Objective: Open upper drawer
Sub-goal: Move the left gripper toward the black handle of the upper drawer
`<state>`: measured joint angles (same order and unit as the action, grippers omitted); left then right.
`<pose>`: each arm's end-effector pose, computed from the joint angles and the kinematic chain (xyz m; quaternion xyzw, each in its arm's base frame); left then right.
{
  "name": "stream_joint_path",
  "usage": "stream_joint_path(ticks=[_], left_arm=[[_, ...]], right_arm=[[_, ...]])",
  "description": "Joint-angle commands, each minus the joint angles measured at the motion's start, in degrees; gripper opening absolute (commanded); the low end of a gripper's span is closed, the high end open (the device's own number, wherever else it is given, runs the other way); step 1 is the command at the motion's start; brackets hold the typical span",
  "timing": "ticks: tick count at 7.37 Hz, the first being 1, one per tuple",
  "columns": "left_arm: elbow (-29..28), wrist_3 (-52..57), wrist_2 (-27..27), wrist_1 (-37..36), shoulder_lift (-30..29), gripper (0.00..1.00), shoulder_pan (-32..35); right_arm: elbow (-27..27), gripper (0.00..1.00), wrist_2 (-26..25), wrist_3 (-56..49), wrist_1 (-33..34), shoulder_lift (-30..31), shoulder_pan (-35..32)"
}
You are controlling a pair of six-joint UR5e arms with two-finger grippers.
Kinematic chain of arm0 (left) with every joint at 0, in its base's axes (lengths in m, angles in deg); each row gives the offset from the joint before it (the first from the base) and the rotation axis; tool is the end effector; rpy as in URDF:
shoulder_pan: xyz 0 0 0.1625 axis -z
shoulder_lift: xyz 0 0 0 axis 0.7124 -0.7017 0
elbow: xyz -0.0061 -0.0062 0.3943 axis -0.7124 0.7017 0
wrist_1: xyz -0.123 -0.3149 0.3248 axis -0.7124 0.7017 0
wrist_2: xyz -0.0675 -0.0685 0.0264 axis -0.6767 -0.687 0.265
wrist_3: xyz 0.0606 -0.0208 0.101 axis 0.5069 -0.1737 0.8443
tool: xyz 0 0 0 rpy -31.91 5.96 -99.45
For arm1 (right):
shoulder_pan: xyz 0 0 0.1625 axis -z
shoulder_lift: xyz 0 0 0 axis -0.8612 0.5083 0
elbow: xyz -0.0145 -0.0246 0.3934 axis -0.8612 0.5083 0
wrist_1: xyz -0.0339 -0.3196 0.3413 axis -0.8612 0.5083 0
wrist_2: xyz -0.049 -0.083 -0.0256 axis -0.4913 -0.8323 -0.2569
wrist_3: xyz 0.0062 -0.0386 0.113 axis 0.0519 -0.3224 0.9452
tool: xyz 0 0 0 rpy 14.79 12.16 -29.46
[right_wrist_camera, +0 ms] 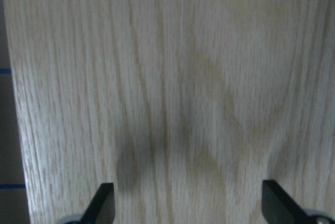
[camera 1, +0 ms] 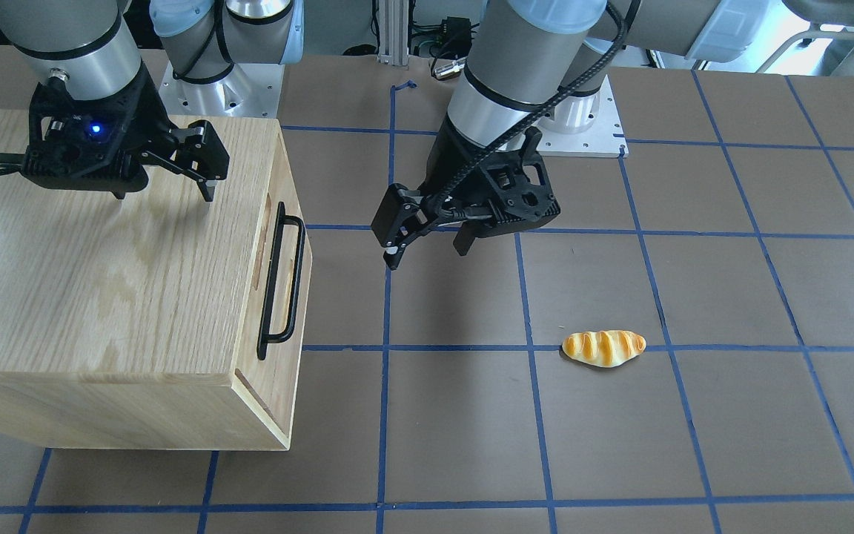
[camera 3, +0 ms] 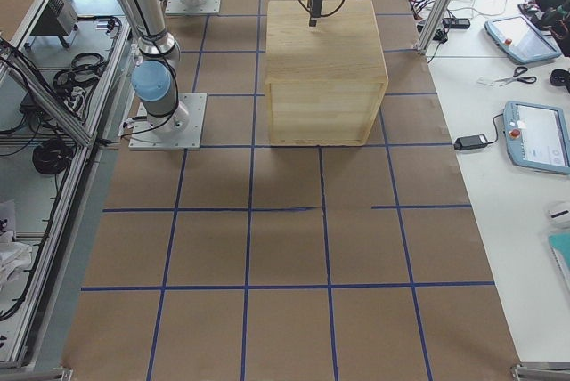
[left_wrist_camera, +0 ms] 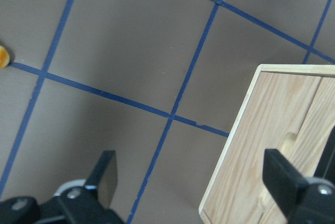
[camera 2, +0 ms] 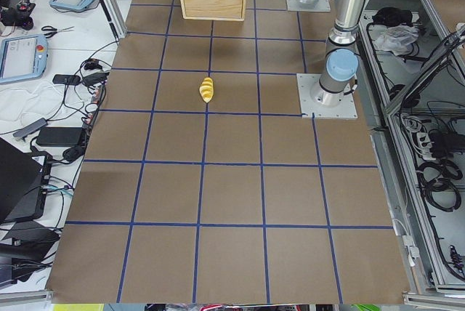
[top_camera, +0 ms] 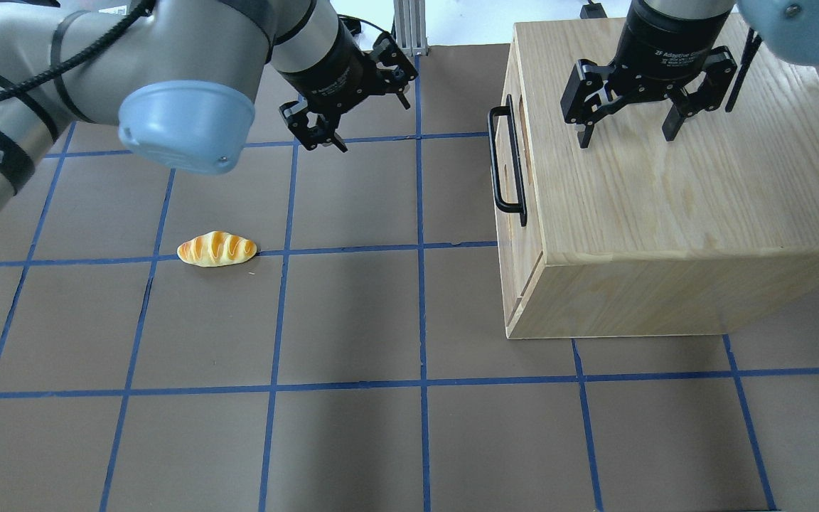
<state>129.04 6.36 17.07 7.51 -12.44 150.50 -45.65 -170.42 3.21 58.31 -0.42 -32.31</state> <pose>-0.3212 -0.5861 0.4030 0.2229 -0.9600 0.0691 0.1548 0.1457 -0.5701 0.4579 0.0059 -0.9995 -0.0225 0.0220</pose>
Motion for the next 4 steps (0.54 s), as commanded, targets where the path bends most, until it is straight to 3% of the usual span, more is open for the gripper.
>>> stream_joint_path(ticks=[1, 4], left_arm=[[0.0, -5.8, -0.3, -5.4, -2.7, 1.00, 4.1], [-0.1, -7.7, -0.3, -7.6, -5.4, 1.00, 6.8]], right_arm=[[0.0, 1.00, 0.0, 0.0, 0.0, 0.0, 0.1], [0.0, 1.00, 0.0, 0.0, 0.0, 0.0, 0.0]])
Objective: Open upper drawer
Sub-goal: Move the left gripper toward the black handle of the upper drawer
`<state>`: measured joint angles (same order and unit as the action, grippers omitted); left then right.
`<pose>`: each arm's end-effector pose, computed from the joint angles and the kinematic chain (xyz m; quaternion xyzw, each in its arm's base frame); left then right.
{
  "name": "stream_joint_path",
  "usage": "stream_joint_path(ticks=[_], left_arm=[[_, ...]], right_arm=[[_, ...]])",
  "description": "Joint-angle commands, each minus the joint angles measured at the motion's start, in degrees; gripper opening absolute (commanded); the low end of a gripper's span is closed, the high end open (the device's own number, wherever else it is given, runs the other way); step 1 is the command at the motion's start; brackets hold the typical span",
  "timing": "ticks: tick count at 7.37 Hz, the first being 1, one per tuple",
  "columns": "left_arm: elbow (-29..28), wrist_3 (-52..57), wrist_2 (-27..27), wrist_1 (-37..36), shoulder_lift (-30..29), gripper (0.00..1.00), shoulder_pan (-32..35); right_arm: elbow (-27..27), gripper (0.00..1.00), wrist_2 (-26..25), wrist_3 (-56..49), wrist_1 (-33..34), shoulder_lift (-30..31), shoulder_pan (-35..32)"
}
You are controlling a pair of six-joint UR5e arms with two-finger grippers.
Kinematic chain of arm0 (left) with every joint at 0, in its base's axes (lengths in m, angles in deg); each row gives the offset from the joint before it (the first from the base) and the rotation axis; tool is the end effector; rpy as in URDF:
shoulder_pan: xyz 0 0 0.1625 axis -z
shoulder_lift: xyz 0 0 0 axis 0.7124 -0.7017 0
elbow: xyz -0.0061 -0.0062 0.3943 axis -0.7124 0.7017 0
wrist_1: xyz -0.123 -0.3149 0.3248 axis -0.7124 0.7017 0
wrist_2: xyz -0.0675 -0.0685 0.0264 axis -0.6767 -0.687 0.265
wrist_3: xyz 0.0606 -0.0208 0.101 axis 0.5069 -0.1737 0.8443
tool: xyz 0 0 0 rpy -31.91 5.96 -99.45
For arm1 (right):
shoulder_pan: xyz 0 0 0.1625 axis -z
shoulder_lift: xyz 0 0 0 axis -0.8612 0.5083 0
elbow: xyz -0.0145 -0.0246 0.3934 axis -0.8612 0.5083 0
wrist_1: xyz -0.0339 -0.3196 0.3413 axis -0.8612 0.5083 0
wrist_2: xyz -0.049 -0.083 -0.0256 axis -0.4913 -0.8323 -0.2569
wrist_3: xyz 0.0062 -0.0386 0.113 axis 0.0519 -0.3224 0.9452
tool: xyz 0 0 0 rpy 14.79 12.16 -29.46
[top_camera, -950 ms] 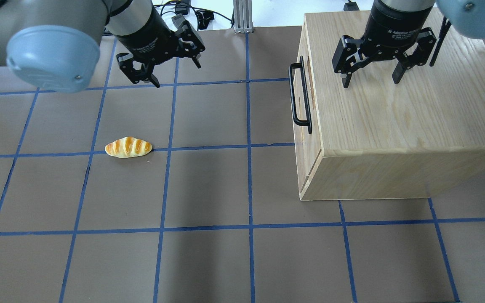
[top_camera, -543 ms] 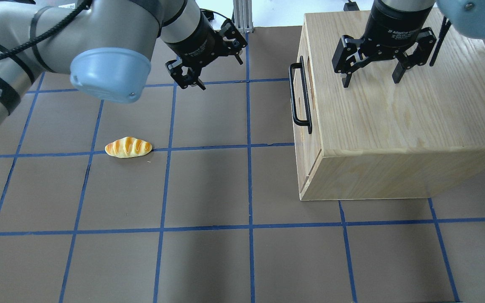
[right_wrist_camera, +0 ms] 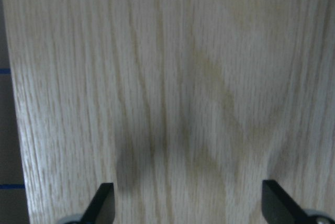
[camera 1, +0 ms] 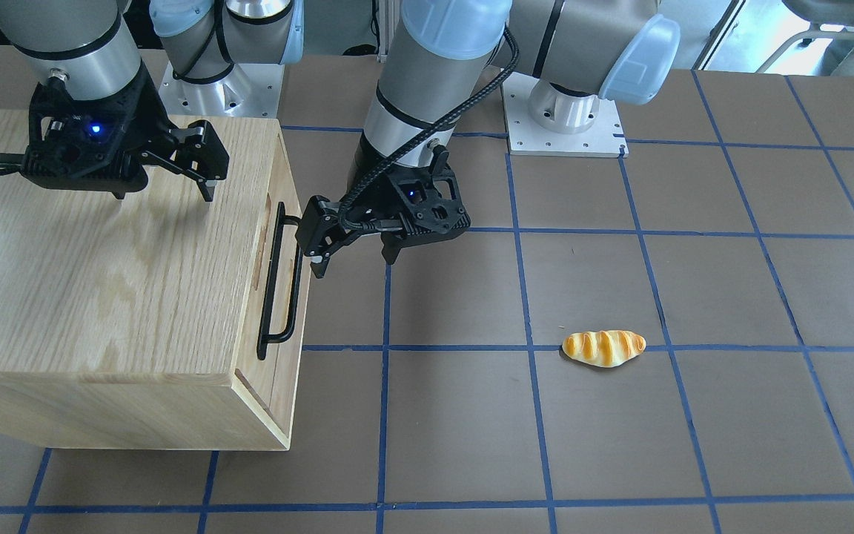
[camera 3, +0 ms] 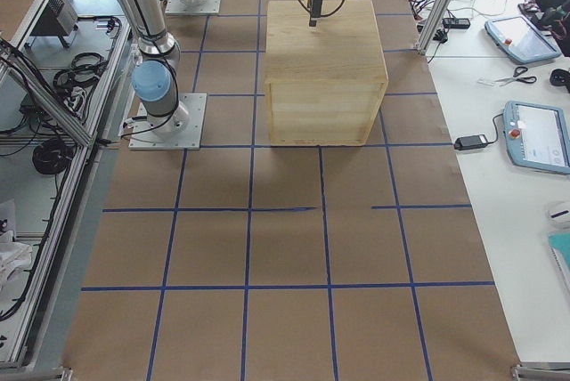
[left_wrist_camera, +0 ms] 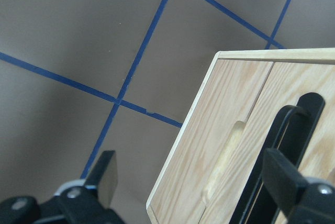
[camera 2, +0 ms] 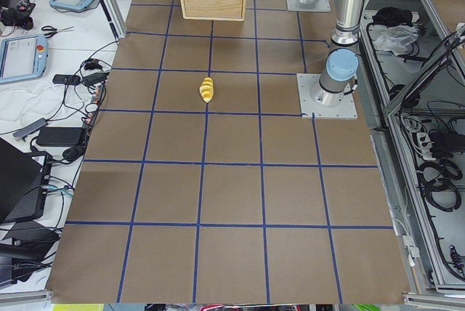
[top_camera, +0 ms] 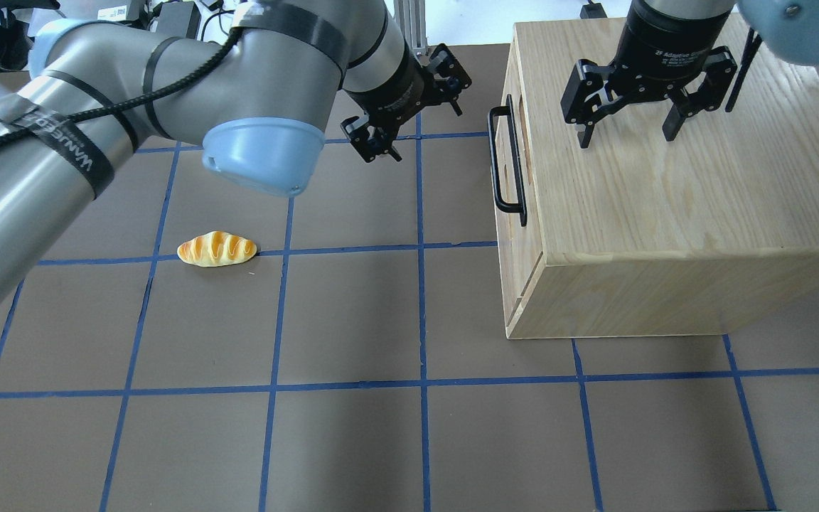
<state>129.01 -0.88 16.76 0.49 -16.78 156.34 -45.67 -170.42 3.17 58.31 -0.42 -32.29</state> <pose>-0.3894 -0.5755 0.3690 0.2309 -0.9543 0.0686 0.1770 0.1455 -0.5701 0.4577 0.0060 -0.9995 -0.0227 0.0220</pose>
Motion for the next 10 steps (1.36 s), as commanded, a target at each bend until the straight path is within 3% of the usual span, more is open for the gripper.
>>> stream_joint_path(ticks=[1, 10], left_arm=[[0.0, -0.6, 0.1, -0.6, -1.6, 1.00, 1.5], [0.1, -1.8, 0.2, -1.3, -3.8, 1.00, 4.1]], right_arm=[[0.0, 1.00, 0.0, -0.1, 0.0, 0.0, 0.0], [0.0, 1.00, 0.0, 0.0, 0.0, 0.0, 0.0]])
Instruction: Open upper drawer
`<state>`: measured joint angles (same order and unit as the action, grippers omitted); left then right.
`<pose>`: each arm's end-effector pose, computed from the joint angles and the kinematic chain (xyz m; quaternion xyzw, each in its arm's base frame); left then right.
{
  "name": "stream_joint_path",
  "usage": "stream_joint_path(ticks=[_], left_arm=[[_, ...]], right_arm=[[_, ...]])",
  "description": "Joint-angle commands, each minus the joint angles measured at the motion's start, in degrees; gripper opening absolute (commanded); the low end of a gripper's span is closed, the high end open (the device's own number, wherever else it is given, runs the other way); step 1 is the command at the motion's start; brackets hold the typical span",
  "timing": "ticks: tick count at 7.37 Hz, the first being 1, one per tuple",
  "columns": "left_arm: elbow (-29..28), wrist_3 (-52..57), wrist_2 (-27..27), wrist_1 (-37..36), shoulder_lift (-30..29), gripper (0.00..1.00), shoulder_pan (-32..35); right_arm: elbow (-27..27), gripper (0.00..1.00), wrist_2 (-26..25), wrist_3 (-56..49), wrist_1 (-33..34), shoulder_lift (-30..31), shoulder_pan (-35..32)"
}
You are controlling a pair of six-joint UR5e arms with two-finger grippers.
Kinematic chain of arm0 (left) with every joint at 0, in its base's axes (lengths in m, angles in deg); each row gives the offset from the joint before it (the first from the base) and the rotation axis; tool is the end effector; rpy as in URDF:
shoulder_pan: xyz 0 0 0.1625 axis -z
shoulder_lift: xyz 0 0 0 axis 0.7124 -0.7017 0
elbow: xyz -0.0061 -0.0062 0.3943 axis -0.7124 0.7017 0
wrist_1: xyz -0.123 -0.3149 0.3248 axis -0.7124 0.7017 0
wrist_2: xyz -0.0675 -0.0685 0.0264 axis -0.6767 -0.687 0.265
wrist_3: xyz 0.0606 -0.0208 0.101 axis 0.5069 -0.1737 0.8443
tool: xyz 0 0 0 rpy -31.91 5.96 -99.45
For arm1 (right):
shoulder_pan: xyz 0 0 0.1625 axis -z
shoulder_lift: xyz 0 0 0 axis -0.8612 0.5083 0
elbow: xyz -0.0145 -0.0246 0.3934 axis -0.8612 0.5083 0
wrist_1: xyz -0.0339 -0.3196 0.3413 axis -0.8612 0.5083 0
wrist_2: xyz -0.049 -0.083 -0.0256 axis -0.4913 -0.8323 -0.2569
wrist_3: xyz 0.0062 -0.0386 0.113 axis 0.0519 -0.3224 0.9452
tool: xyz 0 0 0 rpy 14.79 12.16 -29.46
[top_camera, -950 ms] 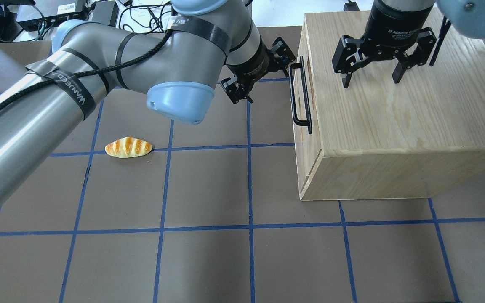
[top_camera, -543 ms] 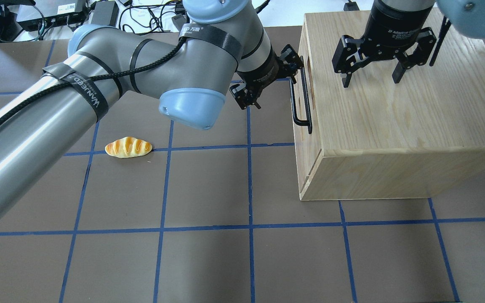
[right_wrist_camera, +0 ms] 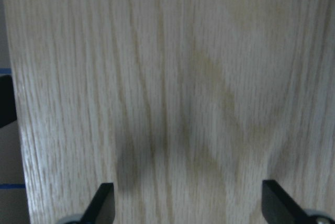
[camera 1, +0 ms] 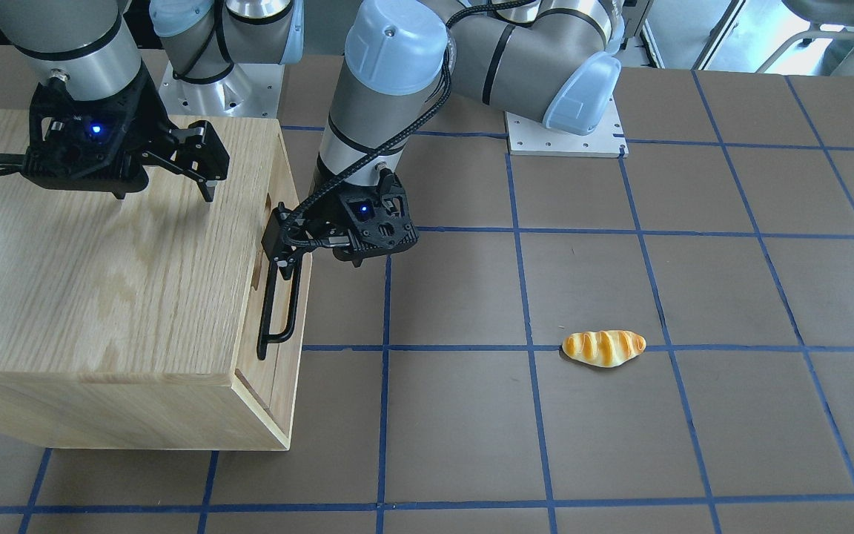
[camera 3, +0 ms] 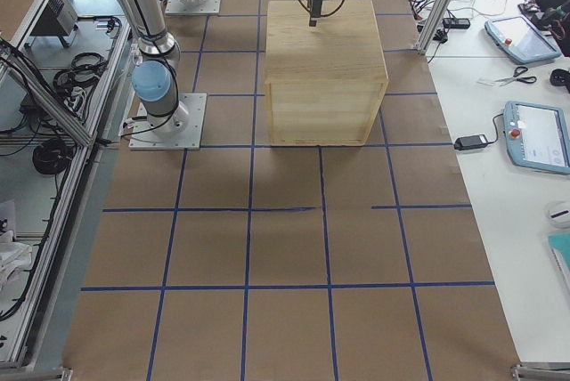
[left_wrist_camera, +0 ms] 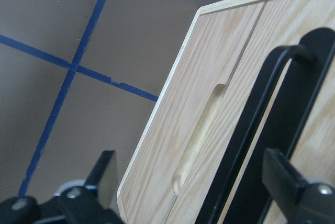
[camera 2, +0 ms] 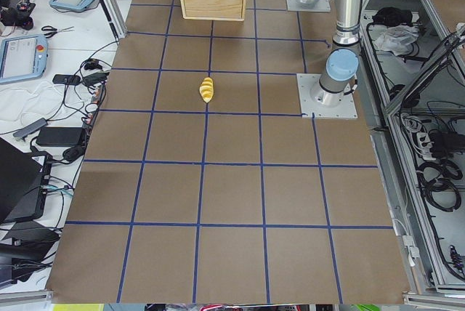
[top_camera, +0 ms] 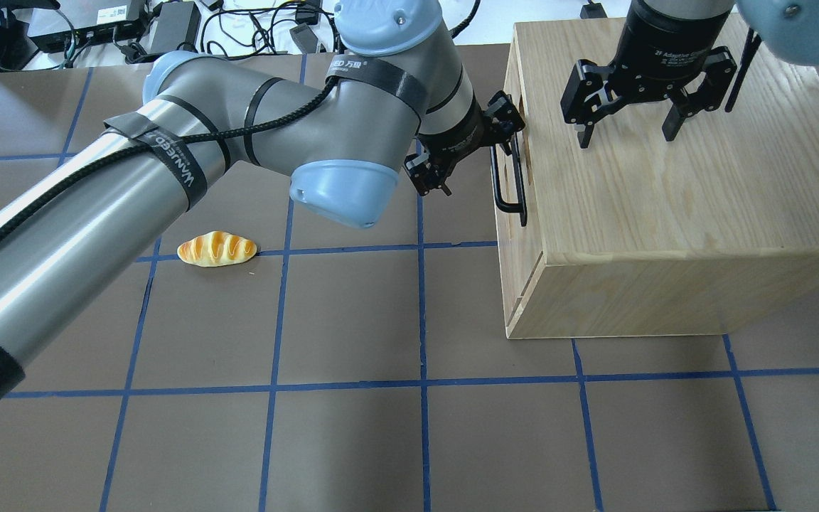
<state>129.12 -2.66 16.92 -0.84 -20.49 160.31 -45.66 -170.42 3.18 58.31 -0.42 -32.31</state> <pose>-0.4338 -0.5596 0.3266 0.2158 -0.9612 0.0435 0.1662 0.1457 -0.5701 0.4578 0.0061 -0.9995 -0.0226 0.0220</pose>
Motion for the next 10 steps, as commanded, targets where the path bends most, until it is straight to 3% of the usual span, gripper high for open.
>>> stream_joint_path(ticks=[1, 4, 6, 10], left_arm=[[0.0, 0.1, 0.1, 0.0, -0.1, 1.00, 0.1], [-0.2, 1.5, 1.0, -0.1, -1.2, 1.00, 0.0], [-0.2, 3.8, 5.2, 0.0, -1.0, 1.00, 0.0], [-0.3, 3.9, 5.2, 0.7, 0.4, 1.00, -1.7]], right_arm=[[0.0, 1.00, 0.0, 0.0, 0.0, 0.0, 0.0], [0.0, 1.00, 0.0, -0.1, 0.0, 0.0, 0.0], [0.0, 1.00, 0.0, -0.1, 0.0, 0.0, 0.0], [0.0, 1.00, 0.0, -0.1, 0.0, 0.0, 0.0]])
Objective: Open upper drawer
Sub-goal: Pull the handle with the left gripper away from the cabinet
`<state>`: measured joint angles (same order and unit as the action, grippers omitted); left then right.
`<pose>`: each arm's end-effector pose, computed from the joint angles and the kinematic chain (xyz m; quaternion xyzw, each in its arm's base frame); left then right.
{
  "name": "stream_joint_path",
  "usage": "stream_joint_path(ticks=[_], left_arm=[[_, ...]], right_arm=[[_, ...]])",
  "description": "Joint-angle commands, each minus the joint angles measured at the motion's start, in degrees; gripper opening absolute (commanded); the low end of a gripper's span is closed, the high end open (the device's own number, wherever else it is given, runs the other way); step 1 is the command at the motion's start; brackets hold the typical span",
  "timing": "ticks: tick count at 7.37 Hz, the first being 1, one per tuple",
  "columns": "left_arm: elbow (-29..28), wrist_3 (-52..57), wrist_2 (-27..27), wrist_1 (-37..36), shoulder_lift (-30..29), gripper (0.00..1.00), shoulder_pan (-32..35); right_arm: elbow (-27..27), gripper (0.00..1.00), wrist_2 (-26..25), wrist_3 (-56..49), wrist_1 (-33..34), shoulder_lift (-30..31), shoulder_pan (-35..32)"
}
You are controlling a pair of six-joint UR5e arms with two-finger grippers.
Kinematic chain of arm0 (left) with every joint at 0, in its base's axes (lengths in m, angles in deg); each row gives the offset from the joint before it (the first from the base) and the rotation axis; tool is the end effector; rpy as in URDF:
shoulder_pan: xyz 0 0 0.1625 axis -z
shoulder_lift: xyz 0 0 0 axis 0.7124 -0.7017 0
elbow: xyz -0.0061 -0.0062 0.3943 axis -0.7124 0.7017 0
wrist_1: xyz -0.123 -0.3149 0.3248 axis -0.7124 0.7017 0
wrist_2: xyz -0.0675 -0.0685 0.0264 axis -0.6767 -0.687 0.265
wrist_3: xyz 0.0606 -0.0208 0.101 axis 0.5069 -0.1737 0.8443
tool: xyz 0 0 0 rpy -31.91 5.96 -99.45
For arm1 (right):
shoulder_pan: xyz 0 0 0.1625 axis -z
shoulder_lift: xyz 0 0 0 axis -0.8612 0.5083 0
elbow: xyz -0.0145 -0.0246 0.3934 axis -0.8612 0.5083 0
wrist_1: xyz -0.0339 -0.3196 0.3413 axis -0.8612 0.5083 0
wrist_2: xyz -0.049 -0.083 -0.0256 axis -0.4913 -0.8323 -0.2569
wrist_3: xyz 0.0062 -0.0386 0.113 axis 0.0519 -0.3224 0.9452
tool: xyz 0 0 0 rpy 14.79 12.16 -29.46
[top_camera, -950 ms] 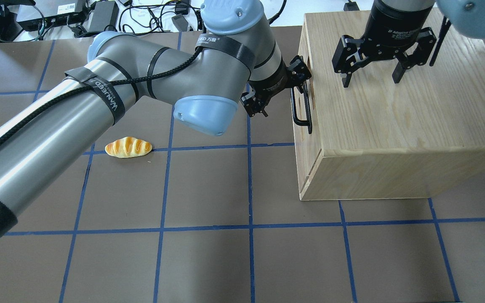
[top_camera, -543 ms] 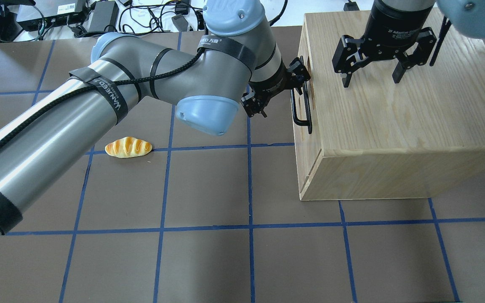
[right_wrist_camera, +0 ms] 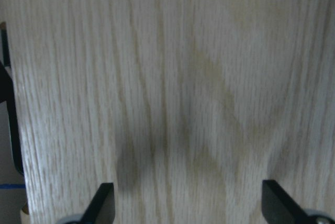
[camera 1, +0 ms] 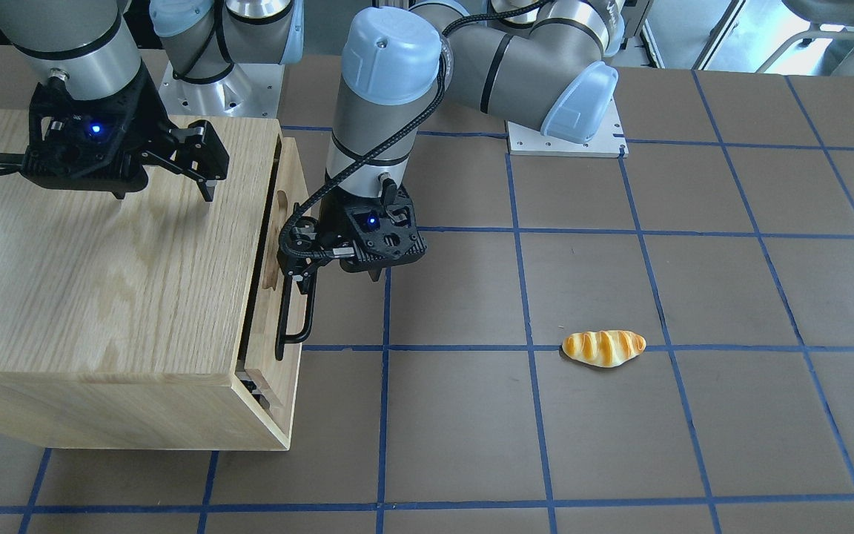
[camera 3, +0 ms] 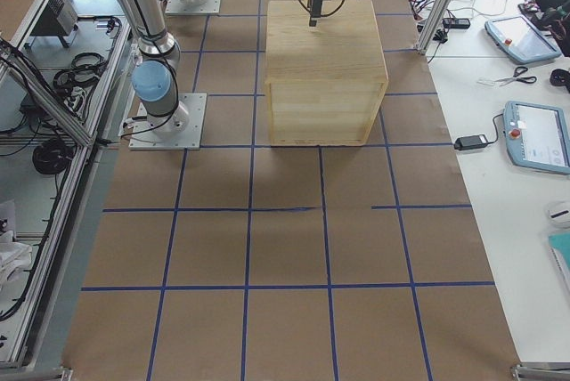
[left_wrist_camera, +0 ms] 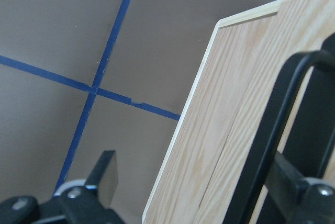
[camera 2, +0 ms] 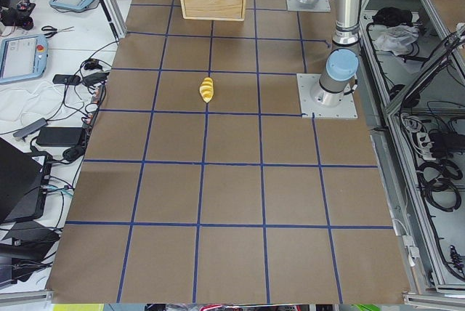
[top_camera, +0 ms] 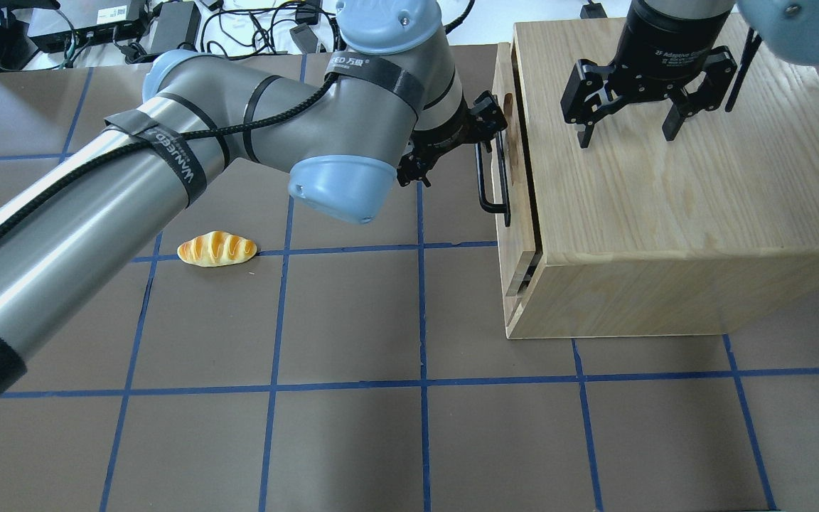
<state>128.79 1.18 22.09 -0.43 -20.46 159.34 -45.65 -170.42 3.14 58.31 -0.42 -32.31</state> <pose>-0.4149 -0.5720 0.3276 0.1985 -0.9686 0.0767 0.1282 0.1457 -0.5701 0.4579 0.0065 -0.9995 -0.0225 0.0220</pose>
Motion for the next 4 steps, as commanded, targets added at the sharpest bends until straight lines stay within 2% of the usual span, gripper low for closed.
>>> stream_joint_path(ticks=[1, 4], left_arm=[[0.0, -0.1, 0.0, 0.3, 0.3, 1.00, -0.9], [0.1, 0.1, 0.0, 0.5, 0.0, 1.00, -1.6]], right_arm=[[0.0, 1.00, 0.0, 0.1, 0.0, 0.0, 0.1], [-0.1, 1.00, 0.0, 0.1, 0.0, 0.0, 0.0]])
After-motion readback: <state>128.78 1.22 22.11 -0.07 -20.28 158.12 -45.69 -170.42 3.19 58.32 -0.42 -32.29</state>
